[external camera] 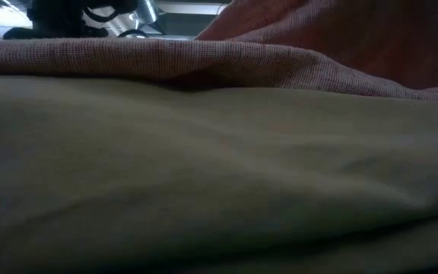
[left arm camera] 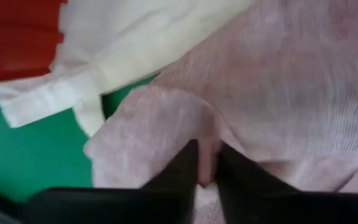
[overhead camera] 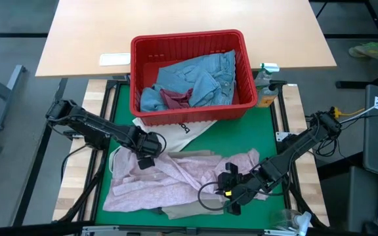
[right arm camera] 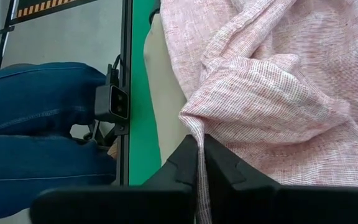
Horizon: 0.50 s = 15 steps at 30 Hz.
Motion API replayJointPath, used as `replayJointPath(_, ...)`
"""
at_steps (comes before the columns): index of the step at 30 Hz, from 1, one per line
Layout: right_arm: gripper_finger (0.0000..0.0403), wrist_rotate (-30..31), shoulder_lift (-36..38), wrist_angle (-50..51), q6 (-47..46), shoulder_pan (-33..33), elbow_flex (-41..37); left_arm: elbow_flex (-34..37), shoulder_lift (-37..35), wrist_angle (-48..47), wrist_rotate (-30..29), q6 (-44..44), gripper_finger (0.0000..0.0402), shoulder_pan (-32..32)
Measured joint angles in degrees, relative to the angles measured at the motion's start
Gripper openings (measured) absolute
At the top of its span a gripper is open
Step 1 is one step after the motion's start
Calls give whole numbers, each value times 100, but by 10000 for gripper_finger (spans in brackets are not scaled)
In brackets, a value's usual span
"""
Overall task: Fold laundry
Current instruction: Fold the pink shirt
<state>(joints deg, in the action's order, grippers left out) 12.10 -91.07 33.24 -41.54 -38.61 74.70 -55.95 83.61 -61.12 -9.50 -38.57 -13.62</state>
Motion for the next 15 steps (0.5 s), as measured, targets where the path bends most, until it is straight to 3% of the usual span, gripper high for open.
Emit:
replayJointPath(3,14,2,0,162,-3,-1,2,-259,0,-437,-44,-43,9,-109)
replayJointPath(10,14,309,172,549,-33,-179,5,-1315,-2,-2206,-48,-754,1,-887)
replayJointPath(15,14,667,316,897,-314,-348,4,-1885,-9,-2753,327,-1547,1,-1774)
